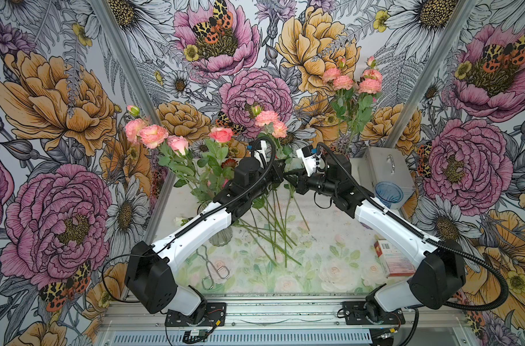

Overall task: Place the pink flowers into the vase
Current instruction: Pick up the flower at the center of the board.

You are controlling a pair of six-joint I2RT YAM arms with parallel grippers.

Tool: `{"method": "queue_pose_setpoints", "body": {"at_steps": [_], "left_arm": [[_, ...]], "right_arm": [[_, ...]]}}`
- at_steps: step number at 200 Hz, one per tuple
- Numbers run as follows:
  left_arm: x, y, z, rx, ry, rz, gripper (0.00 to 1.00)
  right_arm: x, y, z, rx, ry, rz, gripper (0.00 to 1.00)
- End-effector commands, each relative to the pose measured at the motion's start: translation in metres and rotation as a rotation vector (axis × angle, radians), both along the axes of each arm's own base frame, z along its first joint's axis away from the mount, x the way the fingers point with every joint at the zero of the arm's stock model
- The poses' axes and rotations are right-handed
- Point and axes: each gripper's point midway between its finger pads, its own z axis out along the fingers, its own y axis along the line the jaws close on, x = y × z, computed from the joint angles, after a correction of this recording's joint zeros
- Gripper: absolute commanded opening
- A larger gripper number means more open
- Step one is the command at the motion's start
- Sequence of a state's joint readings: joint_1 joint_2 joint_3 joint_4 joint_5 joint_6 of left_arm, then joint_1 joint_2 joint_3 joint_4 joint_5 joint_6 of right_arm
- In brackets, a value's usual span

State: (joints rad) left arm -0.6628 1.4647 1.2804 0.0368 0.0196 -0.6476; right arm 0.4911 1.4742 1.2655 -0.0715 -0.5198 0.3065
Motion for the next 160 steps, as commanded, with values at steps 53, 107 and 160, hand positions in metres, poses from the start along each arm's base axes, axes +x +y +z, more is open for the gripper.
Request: {"method": "queue_pose_setpoints", "body": {"at_steps": [53, 107, 160], "left_arm": [[-0.007, -0.006, 0.012, -0.017, -0.028, -0.045, 0.24], [-0.01, 0.0, 0.024, 0.002, -0.051, -0.053, 0.5], [-0.014, -0.003, 0.02, 0.048, -0.051, -0.092, 0.9]], "right_arm": [[0.016, -0.021, 0.003, -0.005, -0.019, -0.094, 0.0], [0.03, -0.049, 0.003, -0.015, -0.032, -0.176, 0.0], [0.049, -0.104, 0.048, -0.041, -0.183, -0.366, 0.0]]}}
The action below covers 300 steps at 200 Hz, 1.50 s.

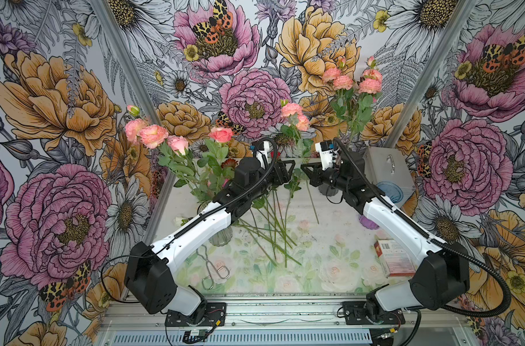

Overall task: Place the pink flowers into the vase
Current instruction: Pick up the flower at the center of the board, then place the flower in the vase.

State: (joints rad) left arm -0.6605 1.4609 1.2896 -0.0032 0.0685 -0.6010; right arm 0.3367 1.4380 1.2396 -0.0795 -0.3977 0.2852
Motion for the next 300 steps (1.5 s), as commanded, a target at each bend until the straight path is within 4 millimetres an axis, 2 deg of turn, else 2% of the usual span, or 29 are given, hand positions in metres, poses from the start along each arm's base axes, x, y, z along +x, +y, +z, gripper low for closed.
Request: {"method": "queue_pose_setpoints", "body": {"at_steps": [1, 24, 58, 79, 101, 159, 206, 243, 300], "left_arm": [[-0.008, 0.001, 0.023, 0.002, -0.046, -0.042, 0.91], [-0.012, -0.009, 0.029, 0.034, -0.073, -0.103, 0.98], [-0.022, -0.026, 0.036, 0.123, -0.131, -0.187, 0.98], [-0.028, -0.035, 0.036, 0.178, -0.159, -0.225, 0.98], [-0.033, -0.041, 0.034, 0.203, -0.168, -0.26, 0.98], [-0.037, -0.043, 0.022, 0.229, -0.164, -0.288, 0.98], [-0.037, -0.045, 0.018, 0.262, -0.181, -0.306, 0.98], [-0.035, -0.048, 0.012, 0.28, -0.177, -0.321, 0.98], [-0.033, -0.048, 0.002, 0.303, -0.168, -0.32, 0.98]], "right_arm": [[0.003, -0.028, 0.05, -0.018, -0.155, -0.102, 0.0], [0.014, -0.054, 0.078, -0.021, -0.24, -0.202, 0.0], [0.026, -0.089, 0.118, 0.013, -0.396, -0.348, 0.0], [0.032, -0.104, 0.14, 0.028, -0.489, -0.407, 0.0], [0.041, -0.115, 0.151, 0.017, -0.567, -0.451, 0.0], [0.056, -0.132, 0.173, 0.027, -0.767, -0.538, 0.0], [0.074, -0.146, 0.186, 0.039, -0.808, -0.615, 0.0], [0.091, -0.15, 0.188, 0.037, -0.819, -0.626, 0.0], [0.117, -0.153, 0.156, 0.024, -0.781, -0.617, 0.0]]}}
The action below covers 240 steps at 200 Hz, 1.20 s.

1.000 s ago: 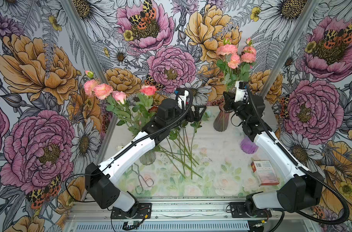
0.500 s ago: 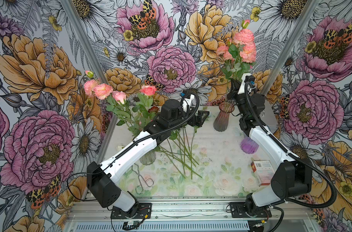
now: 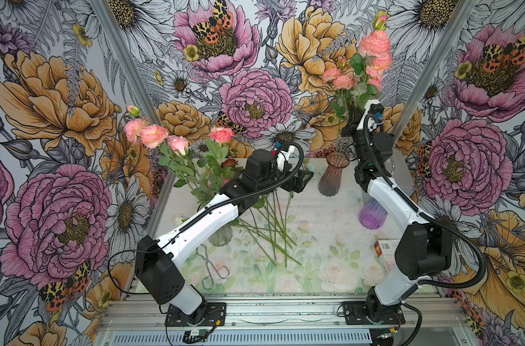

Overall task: Place the pink flowers into the vase
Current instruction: Place the flower in the vase.

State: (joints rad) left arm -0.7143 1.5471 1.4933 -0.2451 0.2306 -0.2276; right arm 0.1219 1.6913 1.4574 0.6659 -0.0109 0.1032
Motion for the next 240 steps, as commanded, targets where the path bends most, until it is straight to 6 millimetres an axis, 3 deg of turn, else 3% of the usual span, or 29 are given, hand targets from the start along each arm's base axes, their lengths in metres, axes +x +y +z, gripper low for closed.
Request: {"method": "queue_pose_setpoints", "body": {"at_steps": [1, 97, 163, 240], "left_arm": [[-0.003, -0.003, 0.0, 0.011, -0.013, -0.026, 0.98], [0.0, -0.01, -0.008, 0.011, 0.015, -0.033, 0.98], [0.0, -0.01, -0.006, 0.005, 0.015, -0.027, 0.98], [-0.001, -0.013, -0.01, 0.007, 0.026, -0.03, 0.98]], "right_arm": [[0.007, -0.004, -0.003, 0.001, -0.022, -0.004, 0.0], [0.024, -0.008, -0.059, 0.013, 0.07, 0.024, 0.0], [0.023, -0.007, -0.072, 0.018, 0.093, 0.034, 0.0], [0.019, -0.003, -0.102, 0.039, 0.155, 0.069, 0.0]]}}
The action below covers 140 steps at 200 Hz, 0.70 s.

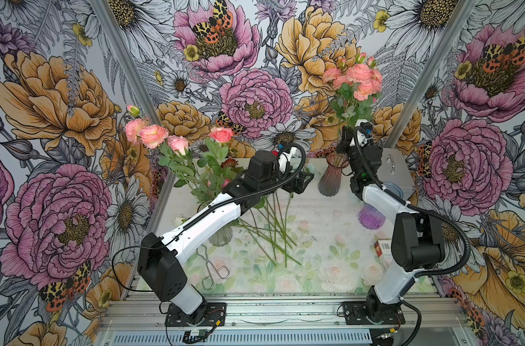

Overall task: Place the pink flowers into the vase
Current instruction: Place the flower in the vase.

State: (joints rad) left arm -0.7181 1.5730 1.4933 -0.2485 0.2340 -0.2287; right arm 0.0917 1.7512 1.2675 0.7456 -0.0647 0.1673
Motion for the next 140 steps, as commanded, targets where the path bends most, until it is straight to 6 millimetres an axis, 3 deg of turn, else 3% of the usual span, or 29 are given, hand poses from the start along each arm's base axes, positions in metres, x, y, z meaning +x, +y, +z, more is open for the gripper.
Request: {"method": "queue_pose_setpoints", "body": {"at_steps": [1, 66, 140], "left_arm": [[-0.004, -0.008, 0.003, -0.011, 0.003, -0.024, 0.98], [-0.007, -0.007, 0.0, -0.006, 0.008, -0.024, 0.98], [-0.008, -0.005, -0.003, 0.003, 0.004, -0.021, 0.98]], "right_arm": [[-0.004, 0.001, 0.002, 0.02, -0.02, 0.025, 0.0], [-0.006, 0.001, 0.005, 0.02, -0.01, 0.029, 0.0], [0.003, 0.007, -0.034, 0.022, 0.105, 0.059, 0.0]]}}
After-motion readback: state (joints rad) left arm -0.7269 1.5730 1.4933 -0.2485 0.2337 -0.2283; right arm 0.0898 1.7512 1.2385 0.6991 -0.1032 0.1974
